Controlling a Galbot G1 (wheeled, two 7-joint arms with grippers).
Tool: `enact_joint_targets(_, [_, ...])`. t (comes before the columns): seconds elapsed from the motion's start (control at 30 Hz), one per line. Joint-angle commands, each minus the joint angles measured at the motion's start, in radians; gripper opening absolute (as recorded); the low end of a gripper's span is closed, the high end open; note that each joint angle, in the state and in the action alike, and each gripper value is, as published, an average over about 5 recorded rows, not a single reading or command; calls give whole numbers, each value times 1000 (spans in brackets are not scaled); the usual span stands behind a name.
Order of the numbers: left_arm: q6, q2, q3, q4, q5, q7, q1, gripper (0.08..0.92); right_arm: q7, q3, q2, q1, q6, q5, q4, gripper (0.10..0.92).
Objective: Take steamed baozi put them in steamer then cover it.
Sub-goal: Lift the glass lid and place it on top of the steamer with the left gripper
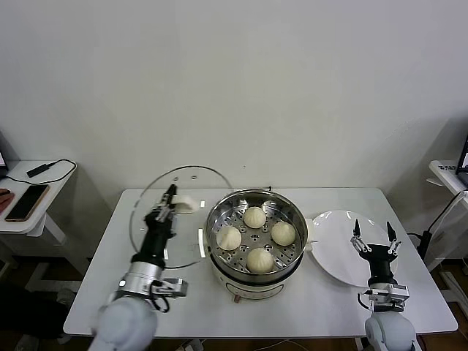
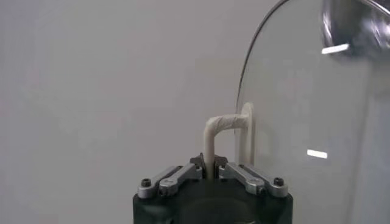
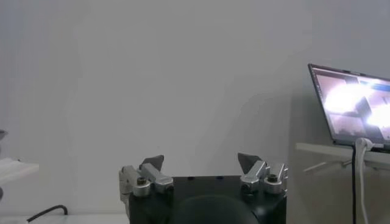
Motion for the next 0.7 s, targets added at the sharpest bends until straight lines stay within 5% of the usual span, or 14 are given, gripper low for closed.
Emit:
enact_joint_targets(0.03, [177, -77, 363, 36, 207, 178, -136, 194, 0, 2, 8, 6, -2, -8, -7, 823])
enact_joint_targets(0.33, [194, -191, 420, 236, 352, 224, -244, 194, -2, 2, 24, 14, -1, -15, -25, 823])
enact_joint_targets(0.7, [243, -270, 407, 317, 411, 243, -274, 194, -6, 2, 37, 26, 0, -19, -48, 823])
